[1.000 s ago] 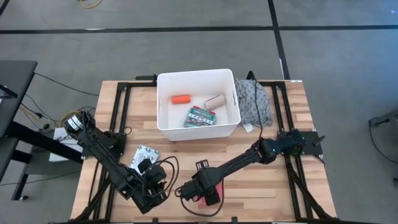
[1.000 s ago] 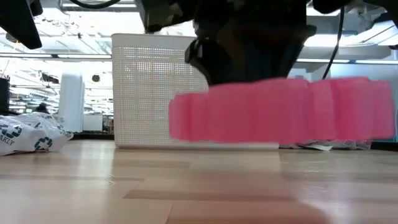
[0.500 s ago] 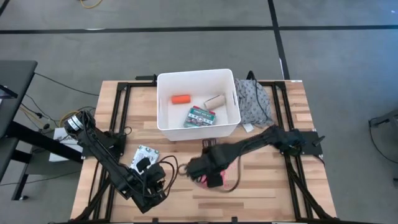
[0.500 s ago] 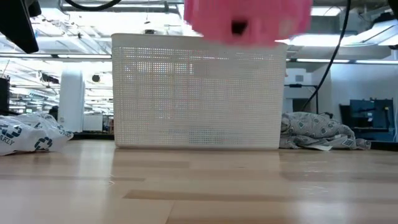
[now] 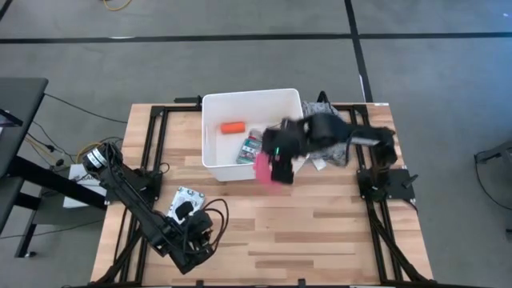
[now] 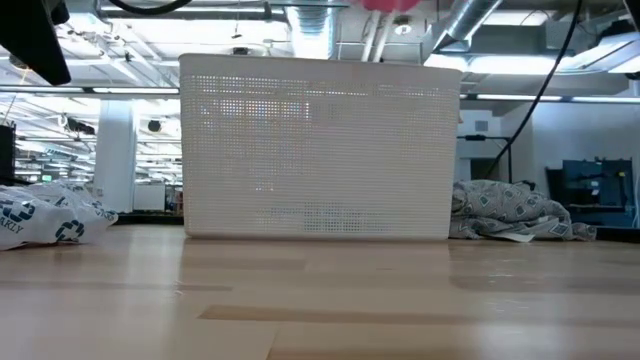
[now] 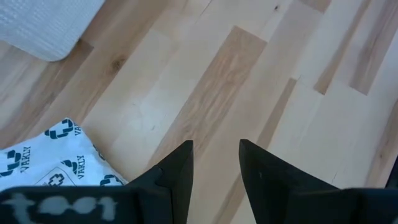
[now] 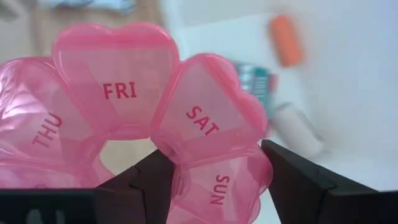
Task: Pick & place medical supplies in basket/bin
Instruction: Put the pink pill organizer into the white bin
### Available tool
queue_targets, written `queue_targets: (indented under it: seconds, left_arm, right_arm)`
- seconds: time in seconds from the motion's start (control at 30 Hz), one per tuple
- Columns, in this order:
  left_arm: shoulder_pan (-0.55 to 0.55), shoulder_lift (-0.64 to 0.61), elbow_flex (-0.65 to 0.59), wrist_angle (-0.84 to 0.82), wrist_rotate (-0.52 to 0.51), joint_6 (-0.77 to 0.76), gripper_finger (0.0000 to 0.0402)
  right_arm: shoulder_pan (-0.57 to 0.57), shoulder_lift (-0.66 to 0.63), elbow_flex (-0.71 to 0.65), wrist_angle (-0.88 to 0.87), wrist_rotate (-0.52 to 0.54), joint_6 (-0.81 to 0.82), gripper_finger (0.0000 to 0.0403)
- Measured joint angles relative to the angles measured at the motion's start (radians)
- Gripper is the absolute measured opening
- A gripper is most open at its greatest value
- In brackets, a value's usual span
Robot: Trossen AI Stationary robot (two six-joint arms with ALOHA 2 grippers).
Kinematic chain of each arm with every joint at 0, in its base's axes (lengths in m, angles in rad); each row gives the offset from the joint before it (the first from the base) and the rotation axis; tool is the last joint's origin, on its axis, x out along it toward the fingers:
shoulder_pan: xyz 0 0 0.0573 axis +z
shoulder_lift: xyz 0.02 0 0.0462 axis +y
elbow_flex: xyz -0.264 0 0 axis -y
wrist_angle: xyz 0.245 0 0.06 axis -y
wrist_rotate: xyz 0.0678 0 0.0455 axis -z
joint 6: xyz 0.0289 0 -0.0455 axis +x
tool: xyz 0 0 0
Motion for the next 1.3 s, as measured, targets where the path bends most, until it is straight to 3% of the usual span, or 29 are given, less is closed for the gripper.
queue_targets:
  seconds: [0.2, 0.4, 0.6, 0.97, 1.3]
  left_arm:
    - [0.0, 0.0, 0.0, -0.002, -0.023, 0.026, 0.0117]
    - [0.0, 0.0, 0.0, -0.024, -0.03, 0.033, 0.0117]
    - [0.0, 0.0, 0.0, -0.038, -0.023, 0.028, 0.0117]
    - [0.0, 0.0, 0.0, -0.065, -0.011, 0.025, 0.0117]
    - [0.0, 0.0, 0.0, -0.073, 0.022, 0.059, 0.0117]
  right_arm:
    - [-0.209, -0.023, 0.0, 0.008, 0.015, -0.037, 0.0203]
    - [-0.404, 0.059, 0.0, 0.074, 0.008, -0.084, 0.0212]
    - [-0.525, 0.201, -0.001, 0.123, -0.126, -0.093, 0.0206]
    - [-0.562, 0.426, -0.001, 0.084, -0.171, -0.149, 0.0212]
    - [-0.549, 0.456, 0.0, 0.038, -0.172, -0.196, 0.0245]
